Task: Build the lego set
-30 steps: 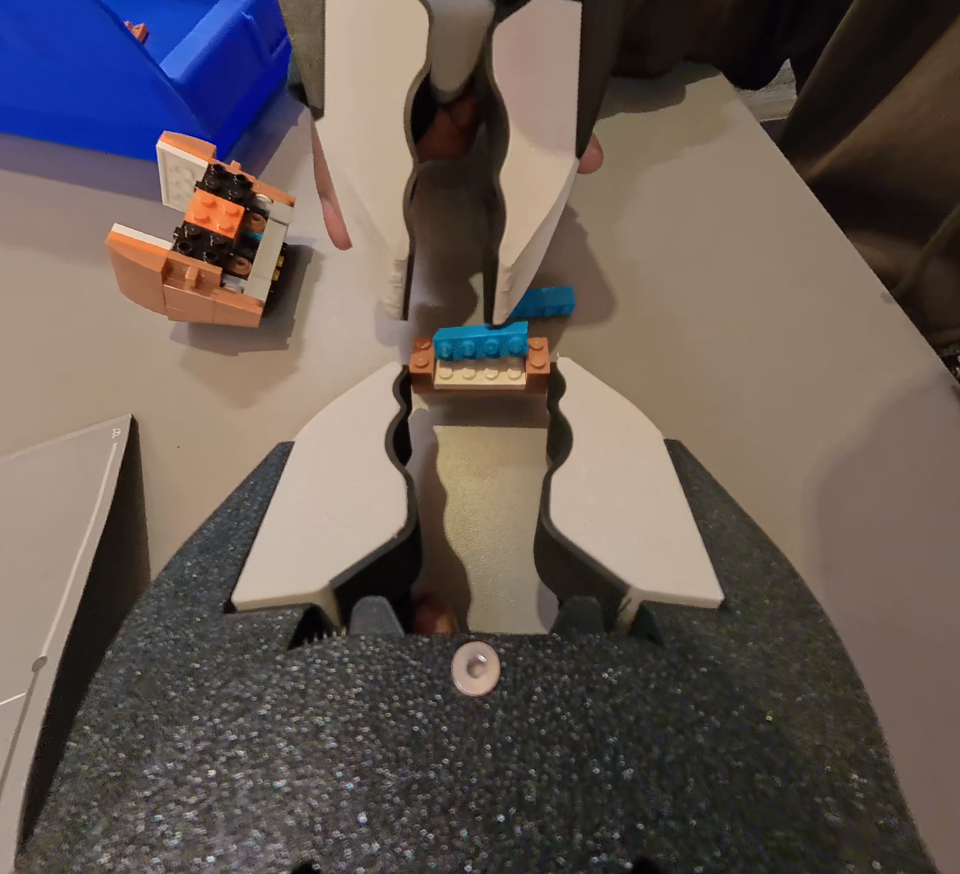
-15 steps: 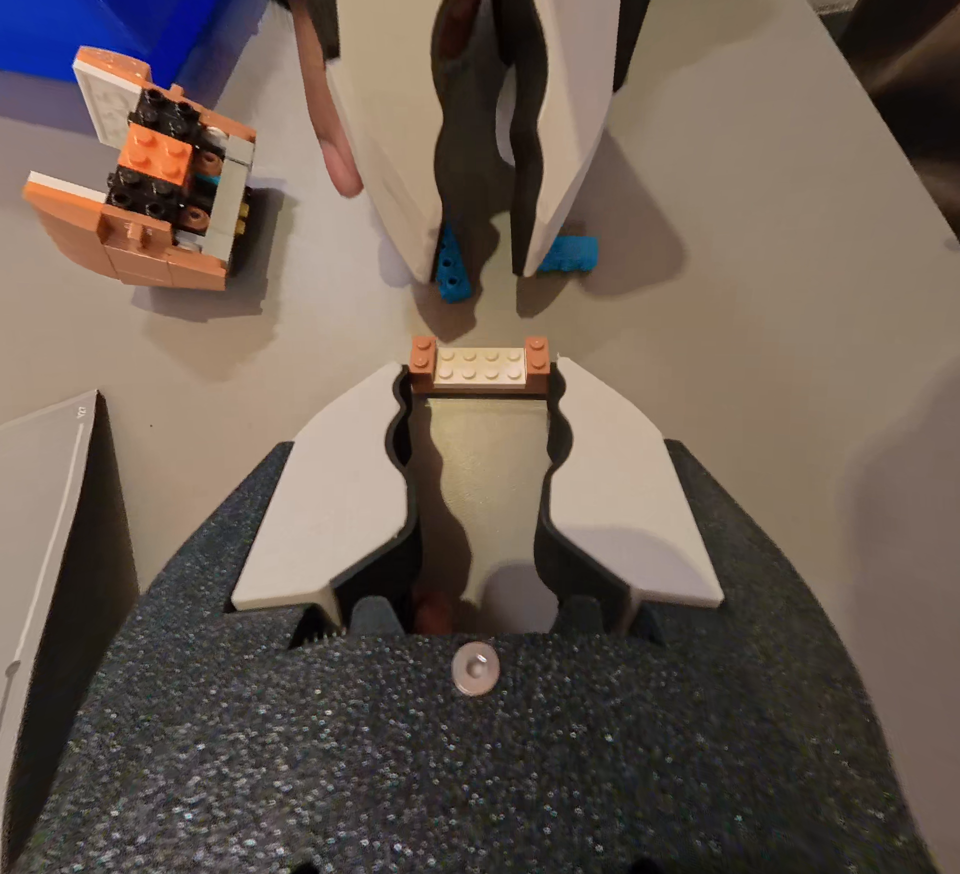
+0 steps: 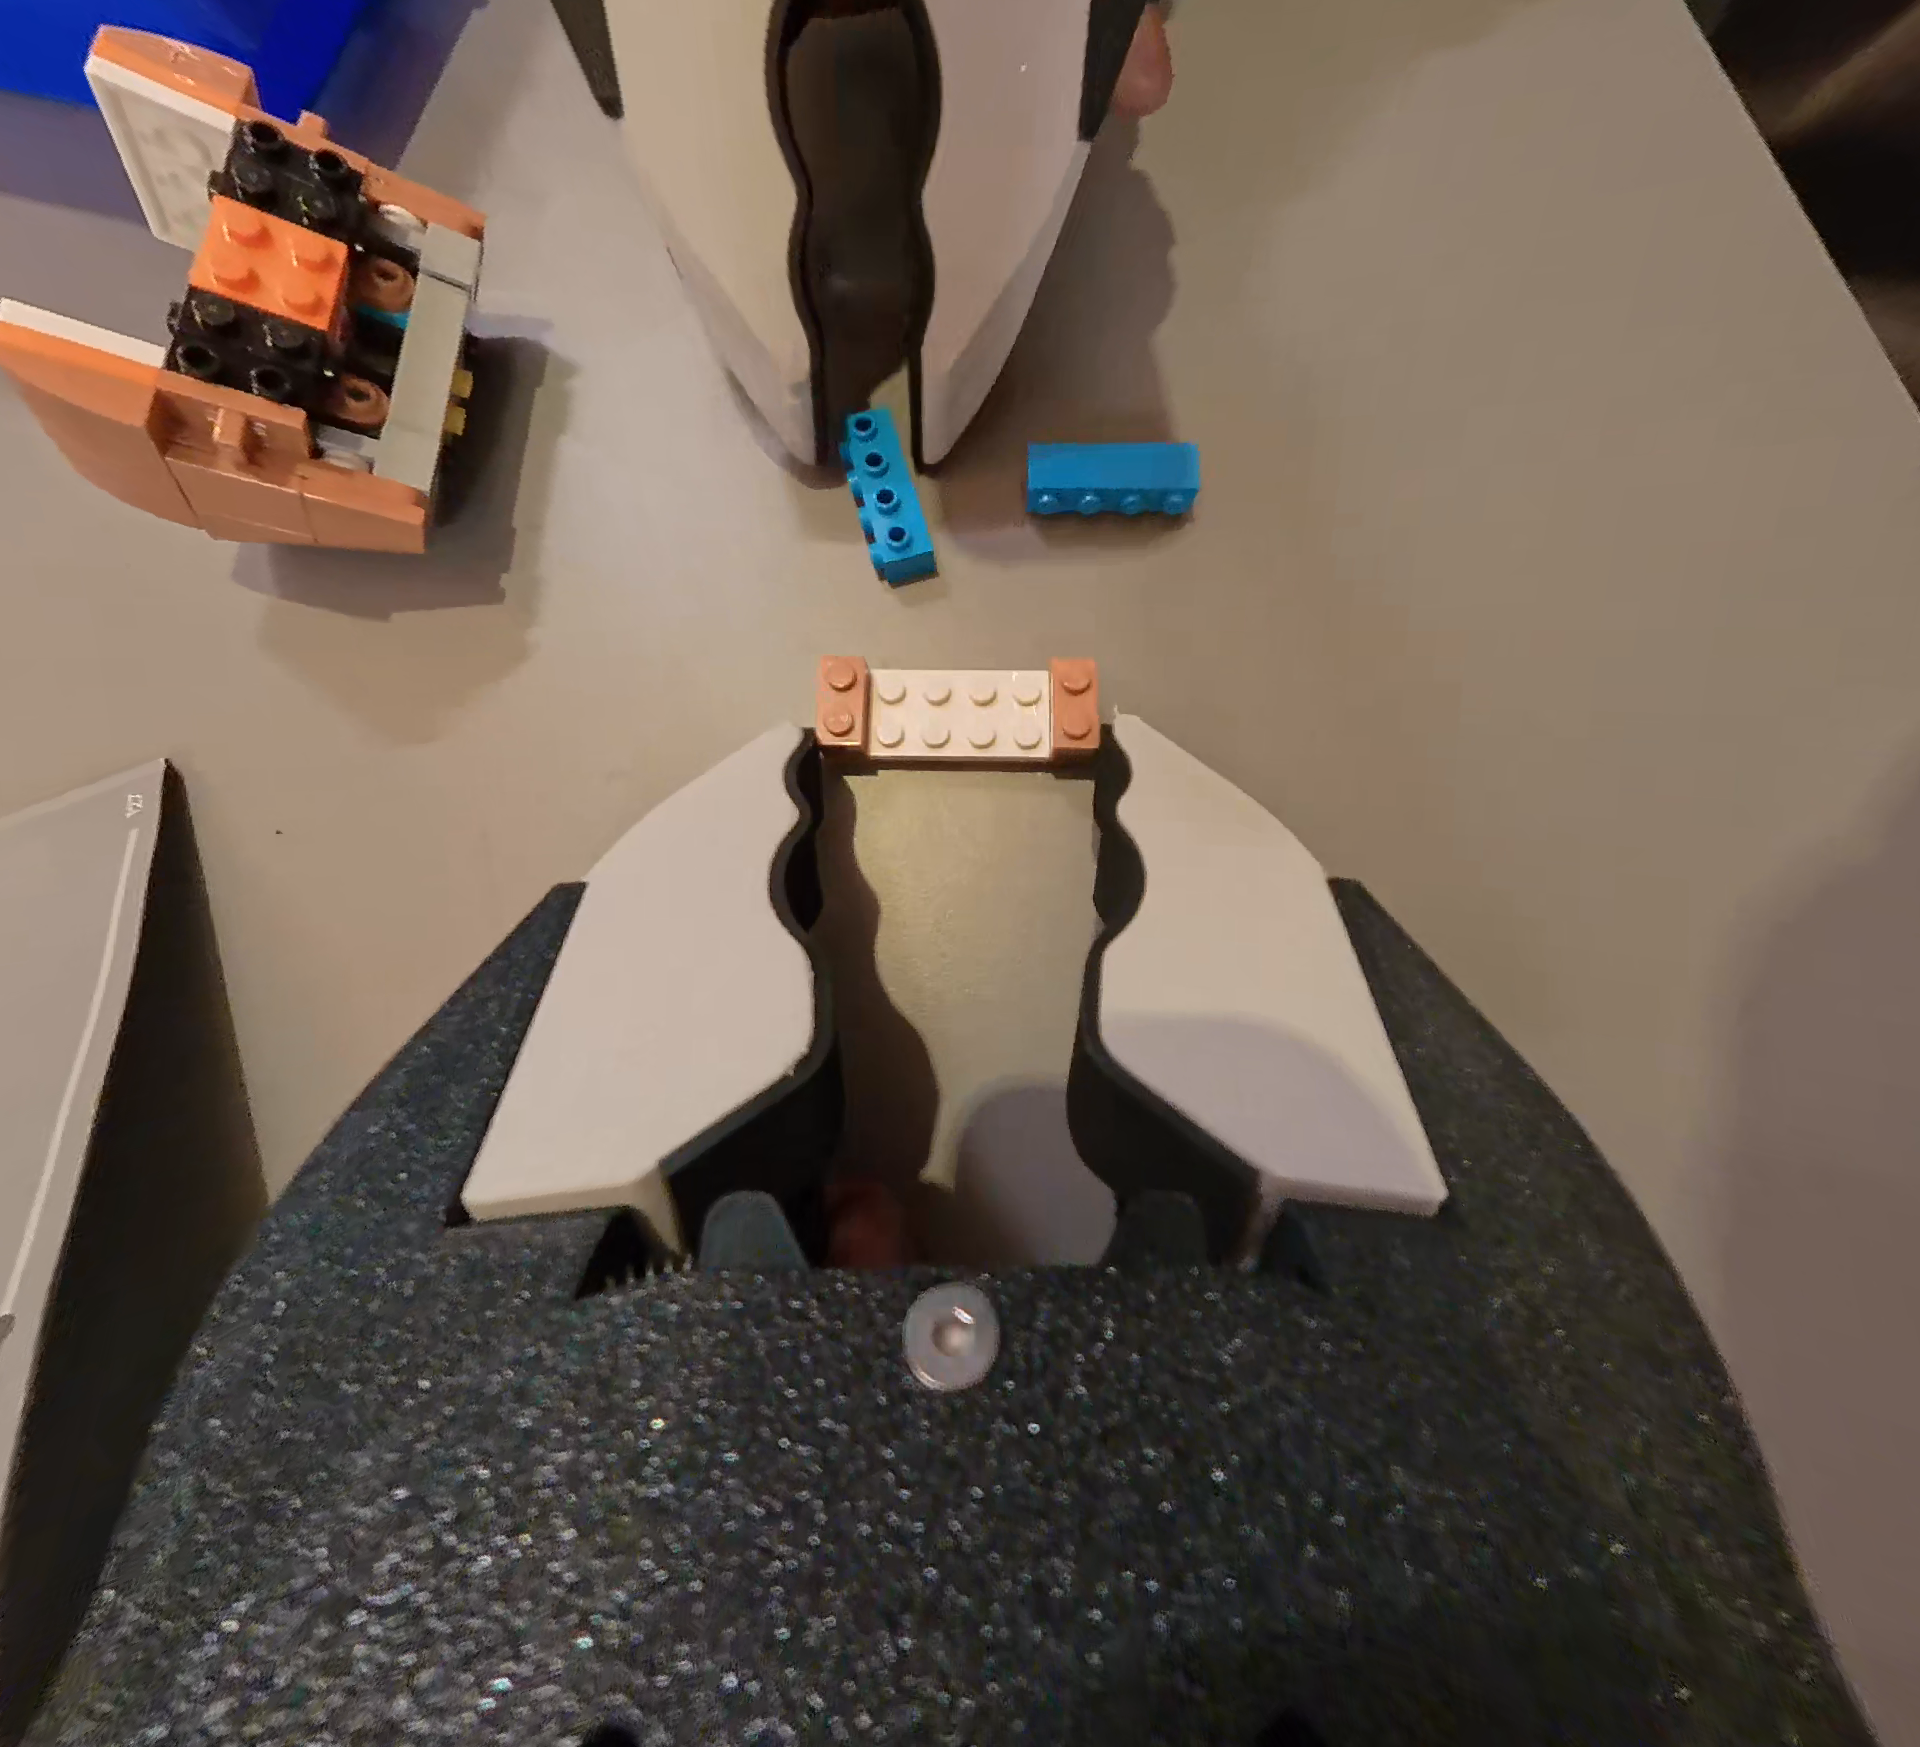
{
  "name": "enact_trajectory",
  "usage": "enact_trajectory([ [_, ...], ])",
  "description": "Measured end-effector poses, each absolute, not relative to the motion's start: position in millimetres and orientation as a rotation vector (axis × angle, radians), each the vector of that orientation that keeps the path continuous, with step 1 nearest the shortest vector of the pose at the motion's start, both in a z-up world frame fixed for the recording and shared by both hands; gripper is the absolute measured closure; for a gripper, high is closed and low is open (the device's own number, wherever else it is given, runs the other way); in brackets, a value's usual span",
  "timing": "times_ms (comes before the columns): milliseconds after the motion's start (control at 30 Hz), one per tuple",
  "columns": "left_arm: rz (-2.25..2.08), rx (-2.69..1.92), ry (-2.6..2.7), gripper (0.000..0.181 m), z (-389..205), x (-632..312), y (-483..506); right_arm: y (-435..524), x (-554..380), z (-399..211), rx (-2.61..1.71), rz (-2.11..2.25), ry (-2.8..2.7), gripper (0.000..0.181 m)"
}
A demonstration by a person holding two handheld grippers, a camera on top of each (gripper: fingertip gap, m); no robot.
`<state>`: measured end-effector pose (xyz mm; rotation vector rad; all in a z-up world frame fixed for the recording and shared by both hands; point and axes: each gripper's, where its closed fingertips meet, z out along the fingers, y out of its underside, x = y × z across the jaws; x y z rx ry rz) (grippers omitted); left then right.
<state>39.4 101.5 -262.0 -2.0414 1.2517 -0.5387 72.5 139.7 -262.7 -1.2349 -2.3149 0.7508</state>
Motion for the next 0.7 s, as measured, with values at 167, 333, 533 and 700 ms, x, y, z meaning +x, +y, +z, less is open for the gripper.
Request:
enact_trajectory([
  [167, -0.517, -2.029, 1.255, 0.13, -261, 39, 101, 139, 68, -259, -1.23, 0.739, -2.275, 0.169],
  [333, -0.539, -2.001, 1.089, 0.127, -244, 31, 111, 147, 54, -237, -1.224, 0.687, -2.098, 0.169],
  [533, -0.527, -2.021, 0.664, 0.137, -213, 17, 130, 148, 39, -210, -1.206, 0.552, -1.866, 0.169],
  [700, -0.685, -1.993, 0.502, 0.146, -198, 26, 124, 135, 30, -197, -1.113, 0.43, -1.784, 0.169],
])
